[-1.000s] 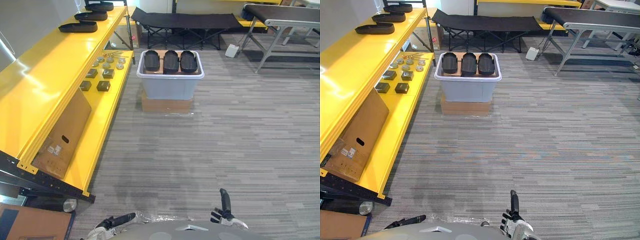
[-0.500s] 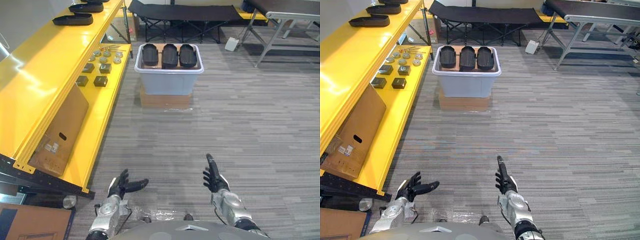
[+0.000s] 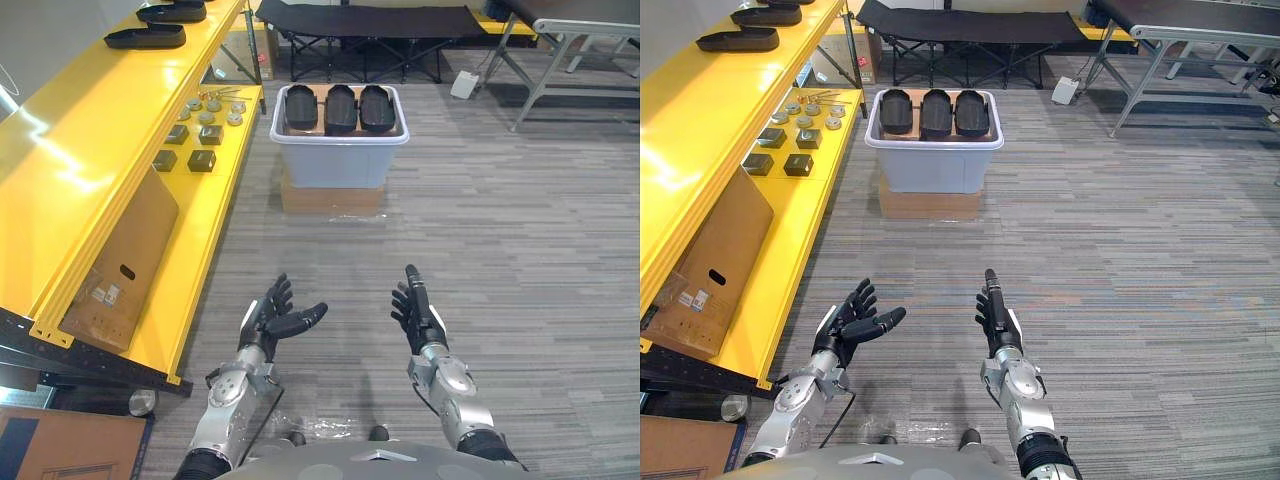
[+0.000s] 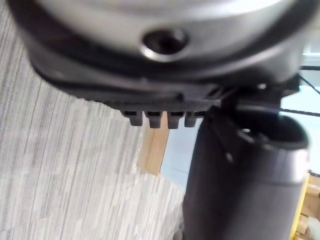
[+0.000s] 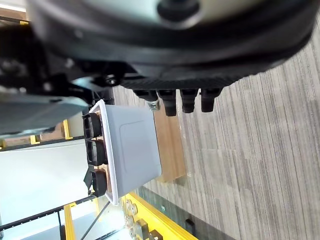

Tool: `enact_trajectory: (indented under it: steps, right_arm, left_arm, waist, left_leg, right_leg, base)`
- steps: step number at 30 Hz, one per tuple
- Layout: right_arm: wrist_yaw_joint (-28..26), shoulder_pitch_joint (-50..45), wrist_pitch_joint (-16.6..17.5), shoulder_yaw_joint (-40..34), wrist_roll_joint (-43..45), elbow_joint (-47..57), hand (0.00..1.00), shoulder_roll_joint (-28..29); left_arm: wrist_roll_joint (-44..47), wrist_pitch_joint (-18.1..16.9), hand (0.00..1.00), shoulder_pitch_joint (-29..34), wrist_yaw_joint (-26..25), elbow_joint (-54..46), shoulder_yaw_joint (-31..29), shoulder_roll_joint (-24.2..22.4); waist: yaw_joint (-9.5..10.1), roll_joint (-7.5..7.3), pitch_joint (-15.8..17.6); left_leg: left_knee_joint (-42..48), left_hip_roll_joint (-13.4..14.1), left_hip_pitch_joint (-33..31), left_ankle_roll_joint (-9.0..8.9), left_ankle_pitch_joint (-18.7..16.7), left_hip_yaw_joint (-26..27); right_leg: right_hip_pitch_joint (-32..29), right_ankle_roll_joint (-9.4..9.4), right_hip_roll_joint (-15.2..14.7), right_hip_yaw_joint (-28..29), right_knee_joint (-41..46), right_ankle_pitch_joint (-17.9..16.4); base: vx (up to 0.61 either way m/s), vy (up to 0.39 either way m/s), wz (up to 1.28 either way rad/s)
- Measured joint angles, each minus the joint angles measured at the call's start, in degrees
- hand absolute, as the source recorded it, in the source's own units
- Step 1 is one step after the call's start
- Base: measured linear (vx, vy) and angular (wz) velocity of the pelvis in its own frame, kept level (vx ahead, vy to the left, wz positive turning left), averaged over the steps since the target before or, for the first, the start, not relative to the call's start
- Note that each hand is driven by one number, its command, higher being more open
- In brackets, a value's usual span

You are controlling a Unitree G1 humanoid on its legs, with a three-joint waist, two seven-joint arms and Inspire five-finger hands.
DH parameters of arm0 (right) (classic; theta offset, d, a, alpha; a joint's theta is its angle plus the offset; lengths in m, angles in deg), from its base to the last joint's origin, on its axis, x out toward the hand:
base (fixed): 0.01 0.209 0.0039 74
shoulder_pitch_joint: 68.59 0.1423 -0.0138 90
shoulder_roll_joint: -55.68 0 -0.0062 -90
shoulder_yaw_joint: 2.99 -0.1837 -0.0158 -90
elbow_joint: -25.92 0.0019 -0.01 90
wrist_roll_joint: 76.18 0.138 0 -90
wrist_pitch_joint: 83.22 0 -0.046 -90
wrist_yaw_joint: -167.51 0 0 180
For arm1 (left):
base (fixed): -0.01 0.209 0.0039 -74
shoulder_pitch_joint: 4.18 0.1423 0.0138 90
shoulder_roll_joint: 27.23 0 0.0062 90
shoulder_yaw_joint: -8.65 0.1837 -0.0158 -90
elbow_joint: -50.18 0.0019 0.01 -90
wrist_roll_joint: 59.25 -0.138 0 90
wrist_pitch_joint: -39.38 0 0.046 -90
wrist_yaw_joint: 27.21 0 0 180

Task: Walk over and take three plastic housings, then place them on the shelf

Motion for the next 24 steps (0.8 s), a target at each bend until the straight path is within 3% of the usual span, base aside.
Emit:
enact_trajectory:
  steps: [6,13,24]
  right_arm:
    - [2.0,-0.5,-0.1,1.2,-0.1,0.0,0.0,0.0]
    - [6.2,-2.7,-1.6,1.3,-1.2,-0.2,0.0,-0.1]
    - [6.7,-4.6,-1.8,0.3,-1.7,-4.7,0.0,0.0]
  left_arm:
    - [0.0,0.7,1.0,1.6,-2.7,-0.9,0.4,-0.3]
    - [-5.3,1.8,1.0,2.1,-12.5,4.9,-0.3,-0.2]
    - [-4.9,3.0,1.0,3.9,-12.1,5.2,-2.0,-0.2]
  waist:
    - [-0.06,0.01,0.0]
    - [0.03,-0.08,0.0]
    - [0.12,-0.89,-0.3]
  left_leg:
    - [0.2,0.1,-0.8,0.46,0.3,0.0]
    - [0.2,0.1,-0.8,0.75,0.5,0.1]
    - [-0.3,-0.1,-0.7,1.99,1.3,0.2]
  right_leg:
    - [-0.7,-0.36,0.2,0.0,0.0,0.2]
    - [-0.7,-0.6,0.2,0.0,0.0,0.5]
    - [-0.9,-0.68,0.1,0.1,-0.1,1.3]
  base:
    - [-0.05,-0.023,0.0]
    - [-0.02,-0.006,0.0]
    - [-0.05,-0.005,0.0]
